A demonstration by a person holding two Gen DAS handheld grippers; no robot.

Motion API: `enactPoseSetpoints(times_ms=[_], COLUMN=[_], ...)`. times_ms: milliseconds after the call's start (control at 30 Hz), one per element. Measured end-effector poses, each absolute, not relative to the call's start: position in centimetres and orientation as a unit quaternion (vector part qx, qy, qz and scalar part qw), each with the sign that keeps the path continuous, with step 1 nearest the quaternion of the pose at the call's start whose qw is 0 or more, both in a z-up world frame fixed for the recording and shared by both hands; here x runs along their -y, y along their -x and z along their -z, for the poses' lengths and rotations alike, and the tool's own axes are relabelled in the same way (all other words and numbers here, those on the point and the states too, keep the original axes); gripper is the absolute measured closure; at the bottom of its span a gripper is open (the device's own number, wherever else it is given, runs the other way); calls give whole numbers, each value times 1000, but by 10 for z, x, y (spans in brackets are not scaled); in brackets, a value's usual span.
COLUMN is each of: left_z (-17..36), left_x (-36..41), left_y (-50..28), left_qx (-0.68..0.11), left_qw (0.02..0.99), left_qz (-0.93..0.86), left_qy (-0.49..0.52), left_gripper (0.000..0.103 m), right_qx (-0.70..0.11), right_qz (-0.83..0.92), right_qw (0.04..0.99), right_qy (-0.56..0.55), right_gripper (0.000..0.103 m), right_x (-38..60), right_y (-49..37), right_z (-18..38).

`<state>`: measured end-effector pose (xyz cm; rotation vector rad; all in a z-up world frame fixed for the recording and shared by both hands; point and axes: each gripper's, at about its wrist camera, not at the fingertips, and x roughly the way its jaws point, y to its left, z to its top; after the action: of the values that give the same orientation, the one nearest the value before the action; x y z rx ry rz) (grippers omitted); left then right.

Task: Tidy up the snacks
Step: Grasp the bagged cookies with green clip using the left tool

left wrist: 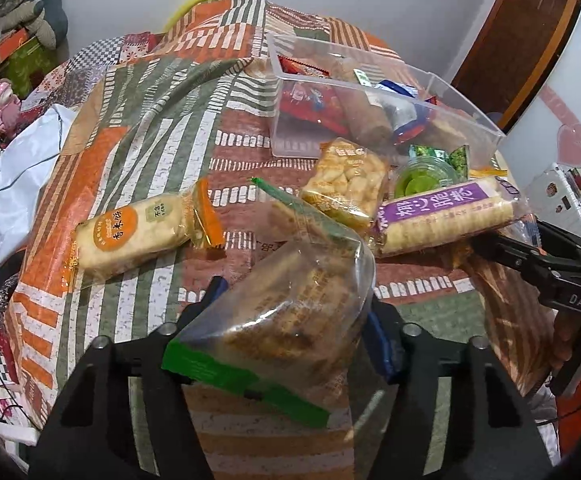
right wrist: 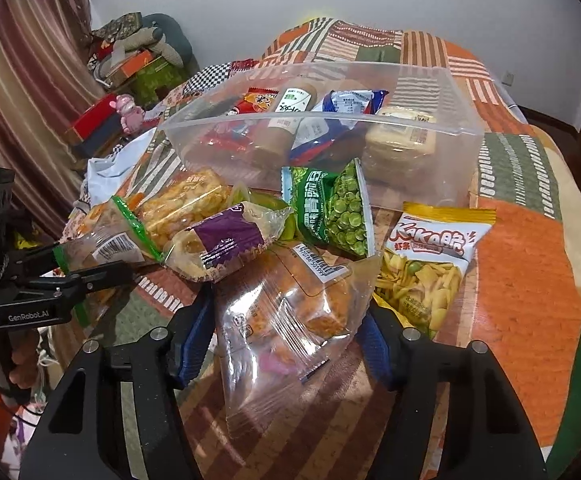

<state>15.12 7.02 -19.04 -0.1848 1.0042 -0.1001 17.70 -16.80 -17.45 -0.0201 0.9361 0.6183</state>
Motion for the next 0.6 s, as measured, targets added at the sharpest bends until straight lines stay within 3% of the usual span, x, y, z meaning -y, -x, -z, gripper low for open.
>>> enactPoseSetpoints(times_ms=[600], left_z=[149], left_x=[-72], left_y=[-129], left_qx=[-429], left_qw=[898], left_qz=[41], left_qy=[89], left_gripper=[54], right_qx=[-408], right_qz=[-281], right_qw=[869], right_qy=[-6], right_gripper=[50], right_x=[189], right_y=[-164], right_z=[145])
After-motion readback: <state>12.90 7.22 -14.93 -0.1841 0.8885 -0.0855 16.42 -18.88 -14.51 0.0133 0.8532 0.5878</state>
